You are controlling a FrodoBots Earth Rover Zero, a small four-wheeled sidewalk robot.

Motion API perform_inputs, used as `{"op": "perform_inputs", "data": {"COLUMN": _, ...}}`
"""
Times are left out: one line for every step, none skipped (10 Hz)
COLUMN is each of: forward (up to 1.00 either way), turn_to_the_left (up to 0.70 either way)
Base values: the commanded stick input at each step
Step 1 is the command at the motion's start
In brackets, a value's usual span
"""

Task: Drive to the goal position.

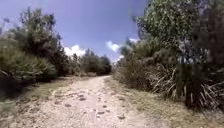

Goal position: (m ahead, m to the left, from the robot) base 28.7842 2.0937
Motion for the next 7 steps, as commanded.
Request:
{"op": "perform_inputs", "data": {"forward": 0.50, "turn_to_the_left": 0.00}}
{"op": "perform_inputs", "data": {"forward": 0.50, "turn_to_the_left": 0.00}}
{"op": "perform_inputs", "data": {"forward": 0.50, "turn_to_the_left": 0.00}}
{"op": "perform_inputs", "data": {"forward": 0.50, "turn_to_the_left": 0.00}}
{"op": "perform_inputs", "data": {"forward": 0.50, "turn_to_the_left": 0.00}}
{"op": "perform_inputs", "data": {"forward": 0.50, "turn_to_the_left": 0.00}}
{"op": "perform_inputs", "data": {"forward": 0.50, "turn_to_the_left": 0.00}}
